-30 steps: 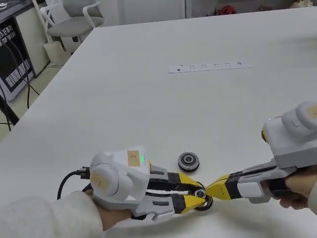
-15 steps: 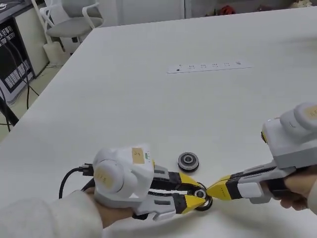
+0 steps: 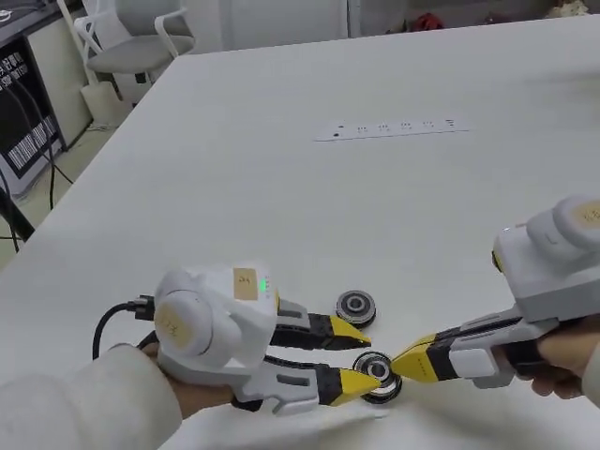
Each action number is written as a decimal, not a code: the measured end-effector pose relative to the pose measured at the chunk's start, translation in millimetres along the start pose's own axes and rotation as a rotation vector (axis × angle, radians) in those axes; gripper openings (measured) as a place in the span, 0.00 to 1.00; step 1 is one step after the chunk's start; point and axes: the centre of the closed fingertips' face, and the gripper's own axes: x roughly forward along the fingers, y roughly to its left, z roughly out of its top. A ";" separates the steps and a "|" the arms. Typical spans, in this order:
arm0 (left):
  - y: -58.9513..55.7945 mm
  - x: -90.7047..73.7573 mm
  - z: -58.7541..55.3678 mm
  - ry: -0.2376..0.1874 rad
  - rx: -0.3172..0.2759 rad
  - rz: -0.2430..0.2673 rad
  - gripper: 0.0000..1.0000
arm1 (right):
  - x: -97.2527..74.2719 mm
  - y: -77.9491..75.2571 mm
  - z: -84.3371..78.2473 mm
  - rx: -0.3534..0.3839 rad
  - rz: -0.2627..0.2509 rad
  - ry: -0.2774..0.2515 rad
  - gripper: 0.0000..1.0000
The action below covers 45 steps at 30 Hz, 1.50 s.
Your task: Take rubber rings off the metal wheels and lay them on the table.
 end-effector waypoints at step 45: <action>12.5 -100.9 26.2 -0.077 -0.126 0.204 0.80 | -14.8 18.6 31.0 -0.010 0.018 -0.081 0.00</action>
